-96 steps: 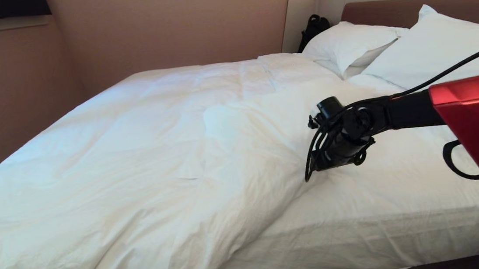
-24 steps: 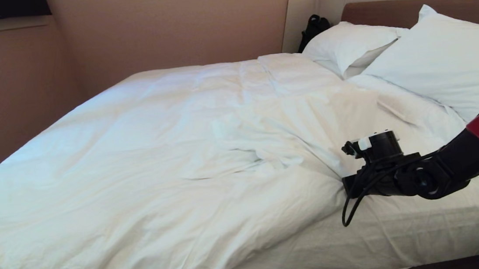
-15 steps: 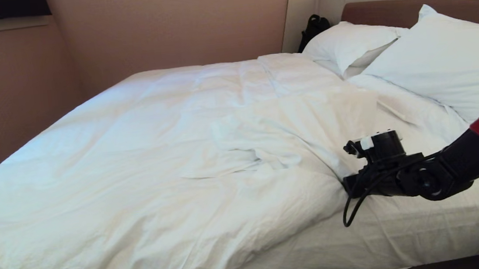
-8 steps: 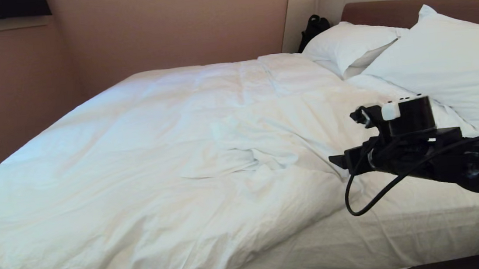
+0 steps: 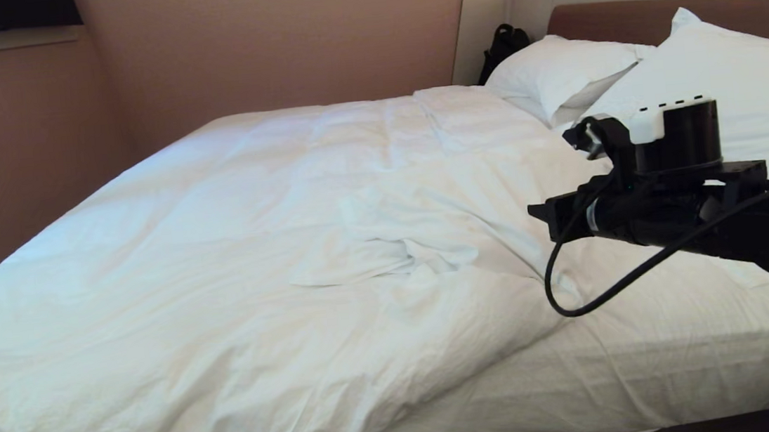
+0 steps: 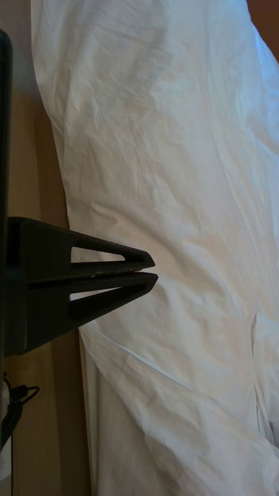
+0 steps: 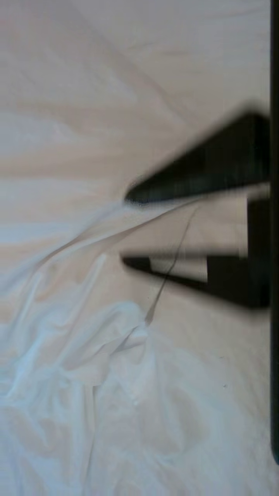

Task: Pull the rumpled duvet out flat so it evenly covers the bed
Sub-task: Flatten the corners of the folded blanket

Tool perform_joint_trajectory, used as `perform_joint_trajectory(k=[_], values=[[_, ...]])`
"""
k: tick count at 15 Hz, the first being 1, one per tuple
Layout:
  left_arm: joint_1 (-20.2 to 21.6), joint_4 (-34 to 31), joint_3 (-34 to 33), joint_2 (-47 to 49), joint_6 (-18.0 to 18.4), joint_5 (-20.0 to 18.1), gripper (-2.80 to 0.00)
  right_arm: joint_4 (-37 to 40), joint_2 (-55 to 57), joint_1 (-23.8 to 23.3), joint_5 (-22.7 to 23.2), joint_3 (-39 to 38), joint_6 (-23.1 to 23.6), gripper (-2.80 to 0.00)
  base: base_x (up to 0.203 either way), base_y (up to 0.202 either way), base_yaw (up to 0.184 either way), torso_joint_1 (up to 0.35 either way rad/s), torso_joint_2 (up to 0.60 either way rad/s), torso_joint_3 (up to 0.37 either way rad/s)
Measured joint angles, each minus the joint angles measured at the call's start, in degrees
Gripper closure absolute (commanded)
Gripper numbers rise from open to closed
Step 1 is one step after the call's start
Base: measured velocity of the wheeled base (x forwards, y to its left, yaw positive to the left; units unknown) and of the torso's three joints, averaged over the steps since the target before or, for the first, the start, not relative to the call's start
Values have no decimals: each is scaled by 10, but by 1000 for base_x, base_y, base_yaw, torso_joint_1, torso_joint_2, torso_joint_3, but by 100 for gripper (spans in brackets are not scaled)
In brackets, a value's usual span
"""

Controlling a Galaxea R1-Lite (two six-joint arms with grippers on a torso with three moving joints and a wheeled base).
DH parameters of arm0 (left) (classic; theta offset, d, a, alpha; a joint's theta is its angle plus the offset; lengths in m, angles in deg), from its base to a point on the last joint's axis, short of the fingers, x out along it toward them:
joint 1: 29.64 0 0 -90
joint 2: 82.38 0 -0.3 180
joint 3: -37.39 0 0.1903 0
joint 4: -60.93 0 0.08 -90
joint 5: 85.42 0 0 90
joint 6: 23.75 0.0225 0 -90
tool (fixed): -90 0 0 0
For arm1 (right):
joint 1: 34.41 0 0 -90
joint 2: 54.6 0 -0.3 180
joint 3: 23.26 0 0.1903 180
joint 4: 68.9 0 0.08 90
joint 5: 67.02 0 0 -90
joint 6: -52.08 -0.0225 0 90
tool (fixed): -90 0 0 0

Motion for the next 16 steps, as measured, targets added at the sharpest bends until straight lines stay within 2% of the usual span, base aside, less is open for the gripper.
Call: perform_joint_trajectory(k=[4,8,16], values=[[0,0,0,0,0,0,0,4,38,0,0,54,-22,0,0,0,0,0,0,0],[0,0,0,0,0,0,0,42,79,0,-1,130,-54,0,0,0,0,0,0,0],[0,0,0,0,0,0,0,210,110,0,-18,262,-118,0,0,0,0,0,0,0]])
